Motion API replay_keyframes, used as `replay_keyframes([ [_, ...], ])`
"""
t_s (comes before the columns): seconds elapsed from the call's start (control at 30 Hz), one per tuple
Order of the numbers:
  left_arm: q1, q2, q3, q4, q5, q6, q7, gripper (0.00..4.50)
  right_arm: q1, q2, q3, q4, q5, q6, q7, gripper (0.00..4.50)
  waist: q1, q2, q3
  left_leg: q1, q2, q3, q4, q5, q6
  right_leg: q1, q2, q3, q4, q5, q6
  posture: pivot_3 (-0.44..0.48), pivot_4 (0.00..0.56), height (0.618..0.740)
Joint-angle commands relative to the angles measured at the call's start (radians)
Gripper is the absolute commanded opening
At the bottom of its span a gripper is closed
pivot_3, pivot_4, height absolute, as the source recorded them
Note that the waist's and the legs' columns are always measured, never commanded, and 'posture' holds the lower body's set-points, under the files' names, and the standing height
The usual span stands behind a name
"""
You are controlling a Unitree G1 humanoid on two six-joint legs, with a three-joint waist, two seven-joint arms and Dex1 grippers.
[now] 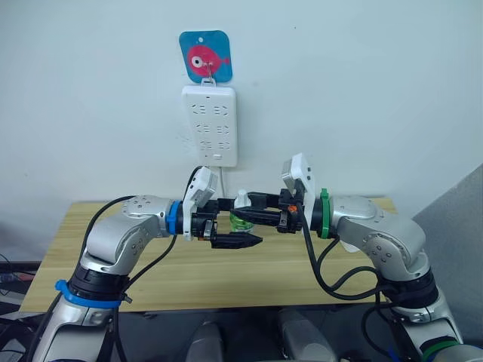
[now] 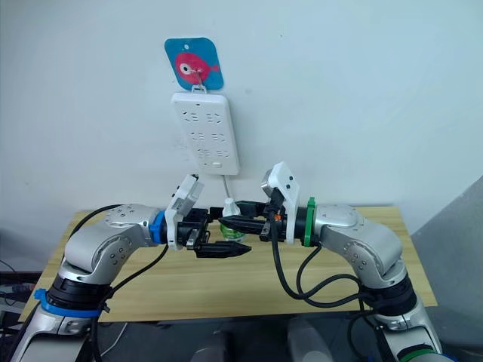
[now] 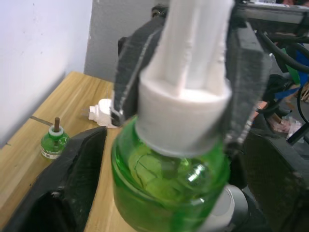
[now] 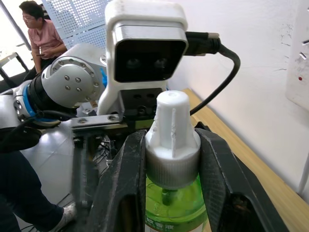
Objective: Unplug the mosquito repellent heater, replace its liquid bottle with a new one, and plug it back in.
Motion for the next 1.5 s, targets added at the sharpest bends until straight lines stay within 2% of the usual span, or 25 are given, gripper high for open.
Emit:
replay_keyframes([
  [0.03, -0.017, -0.006, 0.020, -0.012, -0.008, -0.013, 0.008, 2.98, -0.004, -0.002, -0.021, -0.047, 0.026, -0.011, 0.004, 1.11, 0.000, 0.000, 0.000, 0.000, 0.000, 0.000, 0.000, 0.000, 0.000, 0.000, 0.000, 0.000, 0.000, 0.000, 0.000, -0.158, 0.087, 0.711],
  [0.1, -0.013, -0.005, 0.019, -0.016, -0.009, -0.012, 0.008, 2.40, -0.005, -0.002, -0.021, -0.046, 0.027, -0.013, 0.007, 1.11, 0.000, 0.000, 0.000, 0.000, 0.000, 0.000, 0.000, 0.000, 0.000, 0.000, 0.000, 0.000, 0.000, 0.000, 0.000, -0.158, 0.087, 0.711],
  [0.13, -0.012, -0.004, 0.017, -0.015, -0.007, -0.013, 0.006, 2.32, -0.006, -0.001, -0.022, -0.043, 0.028, -0.015, 0.008, 1.11, 0.000, 0.000, 0.000, 0.000, 0.000, 0.000, 0.000, 0.000, 0.000, 0.000, 0.000, 0.000, 0.001, 0.000, 0.000, -0.158, 0.088, 0.711],
  [0.37, -0.013, 0.000, 0.011, -0.002, 0.025, -0.053, 0.002, 2.32, -0.006, -0.002, -0.016, -0.038, 0.029, -0.030, 0.030, 1.11, 0.000, 0.000, -0.003, 0.001, 0.000, 0.000, 0.000, 0.000, 0.000, 0.000, 0.000, 0.000, 0.001, 0.000, 0.000, -0.157, 0.086, 0.711],
  [0.47, -0.018, 0.014, 0.000, -0.011, 0.019, -0.049, -0.030, 2.32, -0.026, -0.037, 0.012, -0.031, 0.036, -0.051, 0.128, 1.11, 0.000, 0.000, -0.005, 0.001, 0.000, 0.000, 0.000, 0.000, 0.000, 0.000, 0.000, 0.000, 0.001, 0.000, 0.000, -0.161, 0.087, 0.711],
  [0.63, -0.024, 0.047, -0.045, -0.024, 0.061, -0.114, -0.106, 2.32, -0.159, -0.184, 0.102, 0.081, -0.009, -0.131, 0.460, 1.11, 0.000, 0.000, -0.005, 0.004, -0.001, 0.003, 0.000, 0.000, 0.000, 0.003, 0.001, 0.001, 0.001, 0.000, 0.000, -0.146, 0.085, 0.711],
  [0.8, -0.023, 0.033, -0.043, -0.018, 0.077, -0.150, -0.086, 2.32, -0.212, -0.226, 0.119, 0.153, -0.033, -0.153, 0.541, 1.11, 0.001, 0.000, -0.005, 0.012, -0.001, 0.002, -0.001, 0.000, 0.001, 0.010, 0.003, 0.001, 0.000, 0.000, 0.000, -0.132, 0.086, 0.711],
  [0.97, 0.005, 0.013, -0.038, -0.018, 0.096, -0.190, -0.042, 2.32, -0.182, -0.223, 0.079, 0.143, -0.111, -0.207, 0.431, 2.74, 0.001, 0.000, -0.005, 0.012, 0.000, 0.002, -0.001, 0.000, 0.001, 0.011, 0.003, 0.002, 0.000, 0.000, 0.000, -0.149, 0.084, 0.711],
  [1.07, 0.037, -0.010, -0.039, 0.001, 0.136, -0.246, -0.008, 2.32, -0.129, -0.223, -0.003, 0.096, -0.098, -0.164, 0.322, 2.80, 0.001, 0.000, -0.005, 0.012, 0.001, 0.001, 0.000, 0.000, 0.001, 0.011, 0.003, 0.002, 0.000, 0.000, 0.000, -0.149, 0.084, 0.711],
  [1.2, 0.054, -0.060, -0.032, 0.035, 0.186, -0.322, 0.055, 2.32, -0.051, -0.250, -0.084, -0.007, -0.049, -0.092, 0.252, 2.80, 0.005, 0.000, -0.005, 0.011, -0.001, 0.001, 0.000, 0.000, 0.001, 0.011, 0.001, 0.001, 0.000, 0.000, 0.000, -0.166, 0.092, 0.711],
  [1.27, 0.050, -0.113, -0.022, 0.076, 0.226, -0.384, 0.125, 2.32, 0.046, -0.246, -0.114, -0.124, -0.042, -0.069, 0.167, 2.80, 0.007, 0.000, -0.007, 0.011, -0.001, 0.001, 0.000, 0.000, 0.001, 0.011, 0.001, 0.001, -0.001, 0.000, 0.000, -0.178, 0.094, 0.711],
  [1.37, 0.045, -0.160, -0.017, 0.113, 0.258, -0.441, 0.172, 2.32, 0.134, -0.209, -0.113, -0.235, -0.055, -0.052, 0.052, 2.80, 0.004, 0.001, -0.009, 0.012, -0.001, 0.000, 0.000, 0.000, 0.001, 0.013, 0.001, 0.001, -0.001, 0.000, 0.000, -0.190, 0.095, 0.711],
  [1.5, 0.038, -0.187, -0.025, 0.142, 0.277, -0.486, 0.180, 2.32, 0.139, -0.086, -0.051, -0.217, -0.169, -0.082, -0.136, 2.80, -0.018, 0.001, -0.014, 0.013, -0.001, 0.004, 0.000, 0.000, 0.001, 0.013, 0.002, 0.003, -0.001, 0.000, 0.000, -0.205, 0.091, 0.711],
])
